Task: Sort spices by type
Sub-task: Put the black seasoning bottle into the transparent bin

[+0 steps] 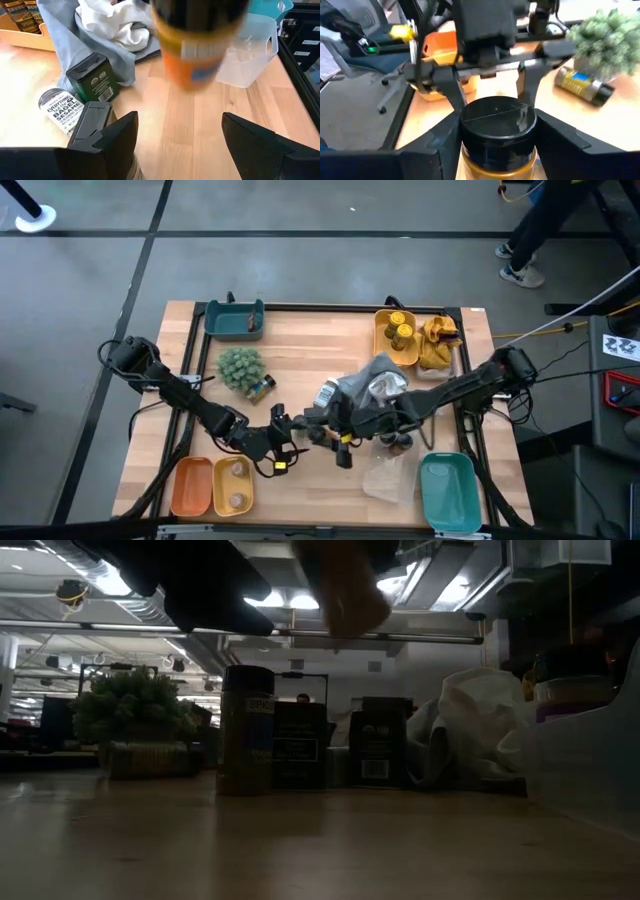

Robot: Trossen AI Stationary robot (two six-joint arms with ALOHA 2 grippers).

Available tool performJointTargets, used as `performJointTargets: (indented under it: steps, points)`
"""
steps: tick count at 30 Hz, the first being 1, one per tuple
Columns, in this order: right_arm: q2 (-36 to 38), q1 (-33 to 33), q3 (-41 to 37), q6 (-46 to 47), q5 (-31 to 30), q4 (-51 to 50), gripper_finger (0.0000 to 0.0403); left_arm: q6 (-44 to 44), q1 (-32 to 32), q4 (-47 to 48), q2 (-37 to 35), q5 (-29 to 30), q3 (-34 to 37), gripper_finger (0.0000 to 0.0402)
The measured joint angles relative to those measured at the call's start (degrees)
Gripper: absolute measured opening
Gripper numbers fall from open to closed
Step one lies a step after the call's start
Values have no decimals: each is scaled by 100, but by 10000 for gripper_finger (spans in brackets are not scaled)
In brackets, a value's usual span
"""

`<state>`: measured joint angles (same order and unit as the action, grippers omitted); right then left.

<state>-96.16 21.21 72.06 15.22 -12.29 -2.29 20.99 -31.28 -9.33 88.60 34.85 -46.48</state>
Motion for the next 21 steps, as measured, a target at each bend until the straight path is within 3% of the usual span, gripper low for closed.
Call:
performJointTargets:
  steps: [5, 10, 17, 21]
  points:
    - [659, 309, 5, 218, -299, -676, 207, 0, 1, -29, 0, -2, 0, 271]
    - [1332, 900, 6, 649, -1158, -1552, 208, 117, 24, -48, 0, -7, 0, 272]
    - [1629, 2260, 6, 1845, -2899, -2548, 208, 300, 99, -101, 0, -11, 0, 272]
    - [1450, 3132, 6, 2741, -4229, -2996, 208, 517, 131, -151, 0, -11, 0, 272]
